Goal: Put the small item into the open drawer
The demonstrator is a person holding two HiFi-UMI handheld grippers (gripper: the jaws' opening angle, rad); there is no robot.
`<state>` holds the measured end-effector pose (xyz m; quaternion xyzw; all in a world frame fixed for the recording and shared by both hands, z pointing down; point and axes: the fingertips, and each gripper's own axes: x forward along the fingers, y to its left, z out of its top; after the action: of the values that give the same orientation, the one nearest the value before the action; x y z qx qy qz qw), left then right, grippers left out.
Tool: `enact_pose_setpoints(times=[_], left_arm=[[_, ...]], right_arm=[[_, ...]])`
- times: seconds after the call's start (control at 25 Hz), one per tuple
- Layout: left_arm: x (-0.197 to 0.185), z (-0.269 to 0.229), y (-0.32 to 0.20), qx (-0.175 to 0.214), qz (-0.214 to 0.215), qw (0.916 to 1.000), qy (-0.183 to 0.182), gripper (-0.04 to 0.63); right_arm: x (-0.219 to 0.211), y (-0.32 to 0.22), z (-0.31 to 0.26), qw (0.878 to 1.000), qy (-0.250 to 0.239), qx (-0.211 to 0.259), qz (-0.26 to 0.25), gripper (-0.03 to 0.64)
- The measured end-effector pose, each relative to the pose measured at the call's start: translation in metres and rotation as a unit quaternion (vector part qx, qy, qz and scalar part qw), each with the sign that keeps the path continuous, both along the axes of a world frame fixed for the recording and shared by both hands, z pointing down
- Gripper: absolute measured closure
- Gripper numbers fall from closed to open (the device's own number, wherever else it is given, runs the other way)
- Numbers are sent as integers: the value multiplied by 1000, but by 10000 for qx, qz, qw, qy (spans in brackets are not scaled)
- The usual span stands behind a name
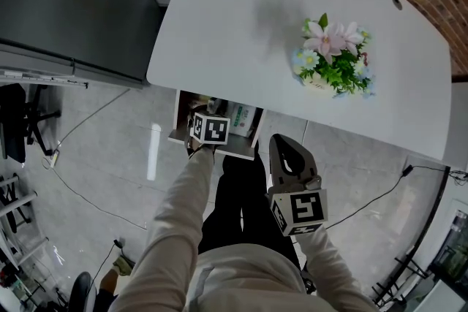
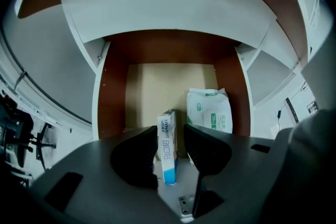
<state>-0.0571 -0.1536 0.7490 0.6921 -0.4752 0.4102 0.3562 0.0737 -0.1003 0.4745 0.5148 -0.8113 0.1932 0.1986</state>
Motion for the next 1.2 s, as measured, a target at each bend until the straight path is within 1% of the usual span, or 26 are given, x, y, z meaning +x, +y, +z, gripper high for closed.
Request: enact_pose_setpoints(times=[0.12,0.32,0.4,0.48,0.6,0.76,1.0,1.2], left_arm=[[-3,-15,3,136,-58,9998,119,428],[-11,-53,6,503,-106,9979,400,430],[-15,-73,7,734,-135,9960,494,430],[-21,-101,4,1058,-141,9929,524,436],[-25,-145,2,1526,-103,9858,687,466],[-28,-191,4,2039,-153,9742,957,489],[-30,-252,12,2577,-216,9577,1261,509],[-34,-292,21,2942,-242,9446,1438,537]], right_arm=[[-1,3,-4,10000,-9,40,-6,591],[-4,8,-10,9999,-39,119,-15,591],[-5,9,-13,9999,-56,158,-23,591],[-8,10,-16,9998,-74,196,-33,591],[-12,13,-21,9996,-94,256,-49,591],[-17,16,-26,9994,-118,322,-53,591],[-22,22,-35,9990,-149,413,-57,591],[-25,26,-46,9984,-137,540,-59,591]])
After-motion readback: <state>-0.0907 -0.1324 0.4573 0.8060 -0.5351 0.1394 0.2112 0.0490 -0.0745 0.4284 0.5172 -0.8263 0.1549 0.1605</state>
